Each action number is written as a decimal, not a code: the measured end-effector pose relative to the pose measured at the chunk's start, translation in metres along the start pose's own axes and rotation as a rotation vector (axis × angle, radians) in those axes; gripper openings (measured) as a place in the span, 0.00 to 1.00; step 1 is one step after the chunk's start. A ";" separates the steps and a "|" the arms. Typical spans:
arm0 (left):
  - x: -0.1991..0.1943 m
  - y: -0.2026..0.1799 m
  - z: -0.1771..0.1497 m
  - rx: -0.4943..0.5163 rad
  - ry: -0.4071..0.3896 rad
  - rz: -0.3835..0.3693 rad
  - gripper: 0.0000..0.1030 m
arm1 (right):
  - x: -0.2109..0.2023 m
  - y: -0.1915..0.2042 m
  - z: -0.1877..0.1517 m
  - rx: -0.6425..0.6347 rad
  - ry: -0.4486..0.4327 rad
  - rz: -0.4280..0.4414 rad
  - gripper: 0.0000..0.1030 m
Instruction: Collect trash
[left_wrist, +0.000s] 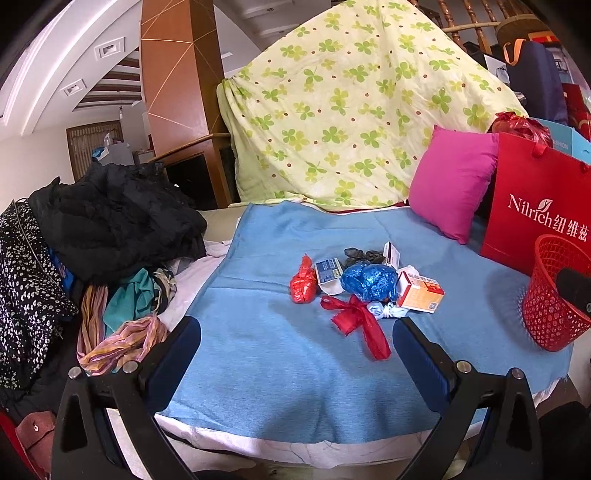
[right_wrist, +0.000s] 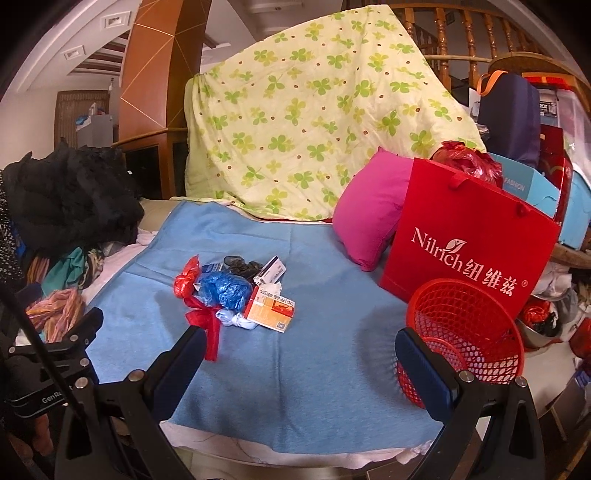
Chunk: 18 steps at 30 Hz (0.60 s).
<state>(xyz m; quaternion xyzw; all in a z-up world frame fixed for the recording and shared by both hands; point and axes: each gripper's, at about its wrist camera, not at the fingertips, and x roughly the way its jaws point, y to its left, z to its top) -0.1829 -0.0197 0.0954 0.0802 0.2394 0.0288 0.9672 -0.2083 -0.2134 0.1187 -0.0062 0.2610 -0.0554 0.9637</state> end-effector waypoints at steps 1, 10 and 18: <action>0.002 -0.002 0.001 0.000 0.003 -0.001 1.00 | 0.000 0.000 0.001 -0.002 -0.003 -0.004 1.00; 0.012 -0.002 0.003 -0.009 0.019 0.018 1.00 | 0.004 0.001 0.003 -0.008 -0.015 0.002 1.00; 0.033 0.006 -0.001 -0.027 0.057 0.038 1.00 | 0.019 0.000 0.009 -0.003 -0.013 0.028 1.00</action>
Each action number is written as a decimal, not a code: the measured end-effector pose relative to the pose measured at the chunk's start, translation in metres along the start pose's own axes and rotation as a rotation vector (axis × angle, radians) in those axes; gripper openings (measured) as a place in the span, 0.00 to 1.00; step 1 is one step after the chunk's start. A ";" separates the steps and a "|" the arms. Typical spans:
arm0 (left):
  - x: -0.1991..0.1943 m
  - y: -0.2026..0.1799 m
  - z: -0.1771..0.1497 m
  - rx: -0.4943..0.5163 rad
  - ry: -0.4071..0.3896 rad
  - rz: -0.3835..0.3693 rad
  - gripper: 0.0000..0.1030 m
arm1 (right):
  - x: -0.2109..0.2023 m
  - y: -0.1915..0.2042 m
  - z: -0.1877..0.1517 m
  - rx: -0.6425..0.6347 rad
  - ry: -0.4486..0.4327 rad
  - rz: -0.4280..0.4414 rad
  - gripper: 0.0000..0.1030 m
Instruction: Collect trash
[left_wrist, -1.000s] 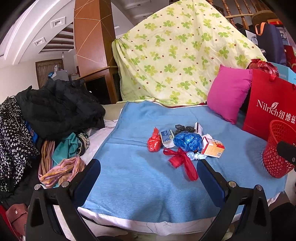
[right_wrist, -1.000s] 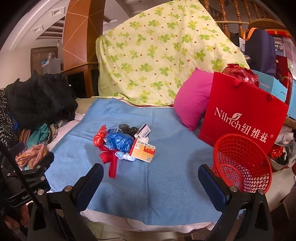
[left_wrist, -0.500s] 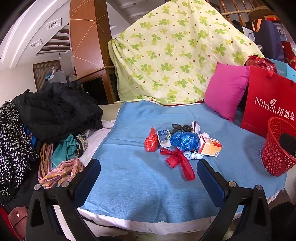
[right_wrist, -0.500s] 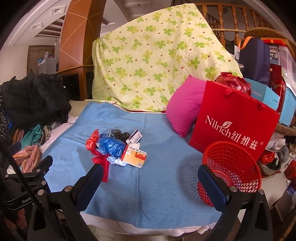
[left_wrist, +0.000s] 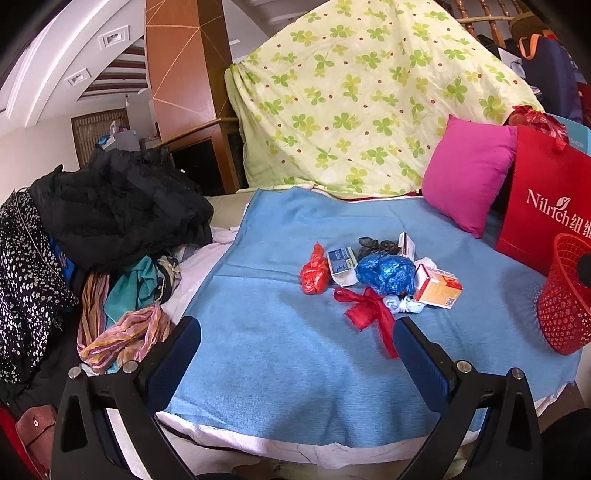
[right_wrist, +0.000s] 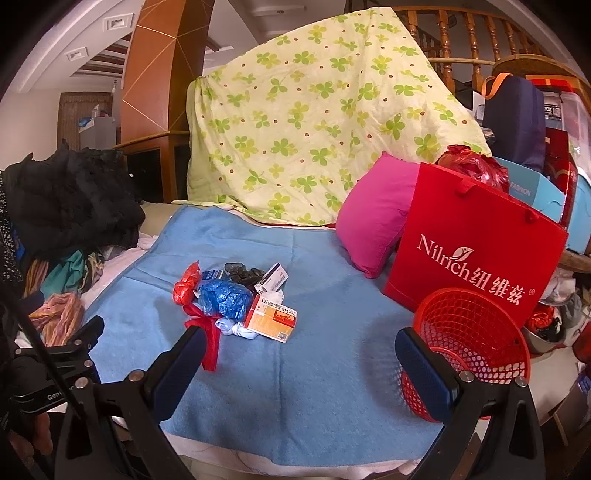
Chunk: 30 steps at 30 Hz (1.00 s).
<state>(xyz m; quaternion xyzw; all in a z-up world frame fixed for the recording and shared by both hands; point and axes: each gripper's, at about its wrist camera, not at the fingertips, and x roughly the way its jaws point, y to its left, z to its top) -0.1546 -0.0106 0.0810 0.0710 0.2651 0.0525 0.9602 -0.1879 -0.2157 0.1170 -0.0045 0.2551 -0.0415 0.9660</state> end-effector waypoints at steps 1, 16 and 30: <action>0.002 0.001 0.000 0.000 0.002 0.004 1.00 | 0.004 -0.001 0.001 0.004 0.002 0.017 1.00; 0.099 0.011 -0.020 -0.031 0.153 -0.098 1.00 | 0.137 -0.024 -0.005 0.125 0.170 0.224 1.00; 0.192 -0.033 0.030 -0.057 0.153 -0.253 1.00 | 0.281 -0.015 -0.021 0.272 0.391 0.283 1.00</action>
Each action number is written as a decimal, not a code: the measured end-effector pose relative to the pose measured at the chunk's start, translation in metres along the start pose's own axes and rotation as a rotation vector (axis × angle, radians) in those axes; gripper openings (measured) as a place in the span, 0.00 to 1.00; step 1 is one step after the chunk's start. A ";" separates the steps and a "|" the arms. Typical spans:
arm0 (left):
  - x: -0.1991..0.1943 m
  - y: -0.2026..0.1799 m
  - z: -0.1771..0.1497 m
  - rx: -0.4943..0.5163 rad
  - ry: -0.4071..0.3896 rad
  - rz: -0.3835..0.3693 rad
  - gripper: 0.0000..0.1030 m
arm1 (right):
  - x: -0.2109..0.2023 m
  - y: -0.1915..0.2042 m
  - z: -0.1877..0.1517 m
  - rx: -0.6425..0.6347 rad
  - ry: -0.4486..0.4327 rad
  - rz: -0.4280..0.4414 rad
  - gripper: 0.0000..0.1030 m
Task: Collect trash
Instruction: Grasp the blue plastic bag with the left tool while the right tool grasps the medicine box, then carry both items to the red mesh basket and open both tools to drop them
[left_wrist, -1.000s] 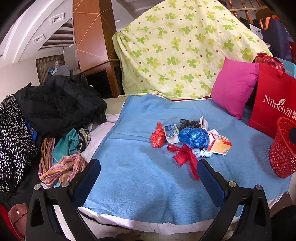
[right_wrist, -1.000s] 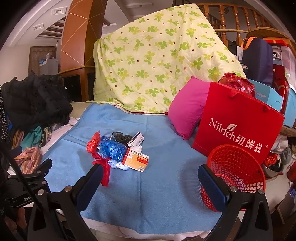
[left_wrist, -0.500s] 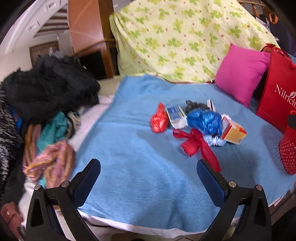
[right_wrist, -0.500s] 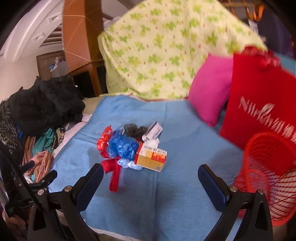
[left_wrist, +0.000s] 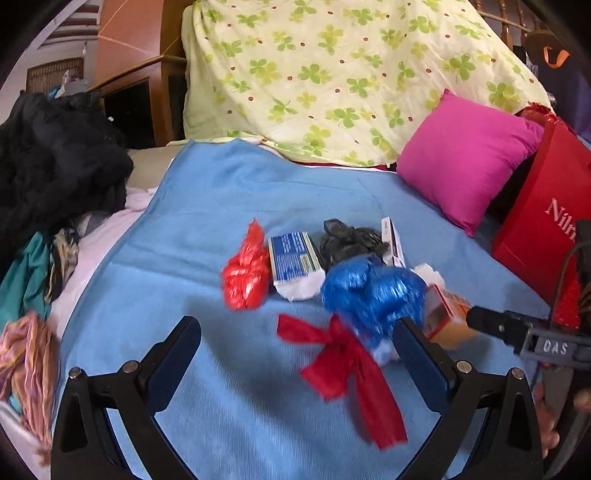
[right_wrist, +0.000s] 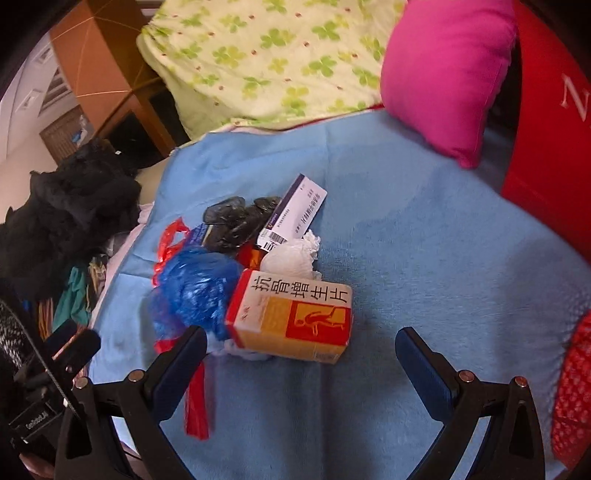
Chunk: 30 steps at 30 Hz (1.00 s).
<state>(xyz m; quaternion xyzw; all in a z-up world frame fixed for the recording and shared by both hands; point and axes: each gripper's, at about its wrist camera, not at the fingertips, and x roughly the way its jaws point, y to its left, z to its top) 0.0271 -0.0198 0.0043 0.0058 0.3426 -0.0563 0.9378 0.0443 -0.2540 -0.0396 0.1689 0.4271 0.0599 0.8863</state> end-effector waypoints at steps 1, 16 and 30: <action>0.007 -0.001 -0.001 -0.003 0.002 0.008 1.00 | 0.005 0.000 0.001 0.003 0.005 0.003 1.00; 0.036 -0.004 0.006 -0.013 0.017 -0.082 1.00 | 0.030 -0.012 0.005 0.094 0.041 0.012 0.81; 0.074 -0.060 0.013 -0.003 0.070 -0.164 0.88 | -0.055 -0.046 0.014 0.149 -0.241 -0.085 0.81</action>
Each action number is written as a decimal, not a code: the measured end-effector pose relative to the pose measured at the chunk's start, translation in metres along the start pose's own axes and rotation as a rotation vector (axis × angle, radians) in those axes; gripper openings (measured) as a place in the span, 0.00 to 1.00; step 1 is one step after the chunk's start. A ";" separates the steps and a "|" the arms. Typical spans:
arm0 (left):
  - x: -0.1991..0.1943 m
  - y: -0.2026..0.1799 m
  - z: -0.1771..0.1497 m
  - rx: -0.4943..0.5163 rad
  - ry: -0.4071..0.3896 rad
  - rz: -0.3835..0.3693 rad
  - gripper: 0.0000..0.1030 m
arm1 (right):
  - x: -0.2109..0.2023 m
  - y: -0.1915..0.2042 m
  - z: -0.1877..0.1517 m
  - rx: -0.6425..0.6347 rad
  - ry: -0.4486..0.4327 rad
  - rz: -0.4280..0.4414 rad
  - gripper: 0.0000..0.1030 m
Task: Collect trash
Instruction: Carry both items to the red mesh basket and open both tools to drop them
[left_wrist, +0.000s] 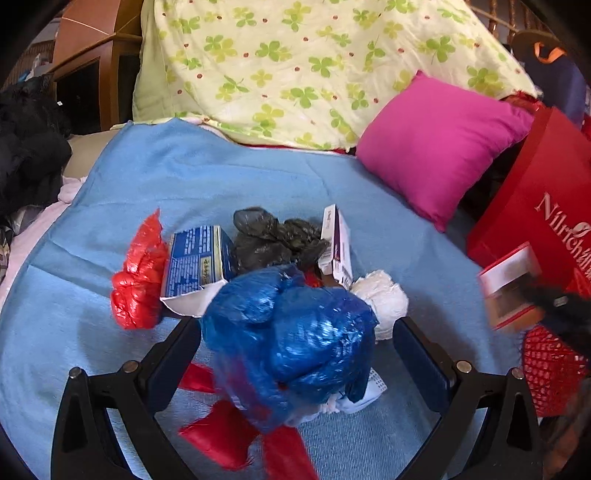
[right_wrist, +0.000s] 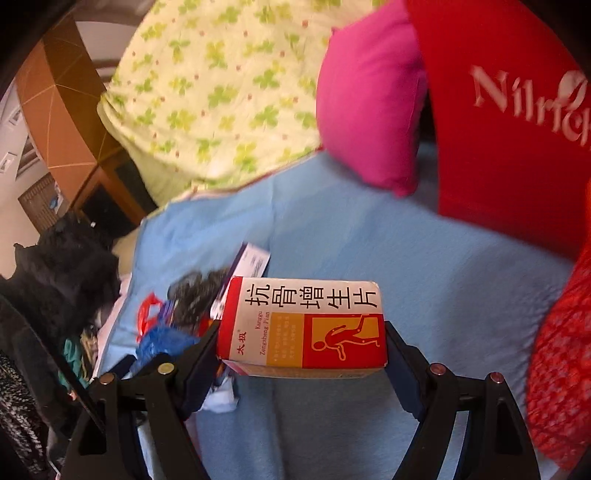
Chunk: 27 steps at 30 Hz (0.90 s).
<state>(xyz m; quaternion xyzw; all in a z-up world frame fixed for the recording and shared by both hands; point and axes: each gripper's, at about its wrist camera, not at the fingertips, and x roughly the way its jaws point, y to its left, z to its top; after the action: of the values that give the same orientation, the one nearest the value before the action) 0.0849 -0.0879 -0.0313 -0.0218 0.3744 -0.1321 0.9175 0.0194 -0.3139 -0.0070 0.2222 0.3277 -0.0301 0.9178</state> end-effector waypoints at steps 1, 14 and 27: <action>0.002 -0.001 -0.001 0.001 0.005 -0.003 0.77 | -0.008 0.000 0.001 -0.003 -0.025 0.001 0.81; -0.069 0.002 -0.006 -0.021 -0.166 -0.057 0.51 | -0.110 -0.049 0.016 0.030 -0.340 0.047 0.81; -0.161 -0.202 -0.008 0.377 -0.237 -0.387 0.53 | -0.196 -0.203 0.005 0.370 -0.488 -0.028 0.82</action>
<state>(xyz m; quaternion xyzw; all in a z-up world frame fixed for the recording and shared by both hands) -0.0770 -0.2407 0.1007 0.0628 0.2225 -0.3684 0.9005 -0.1719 -0.5163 0.0388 0.3669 0.0896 -0.1546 0.9129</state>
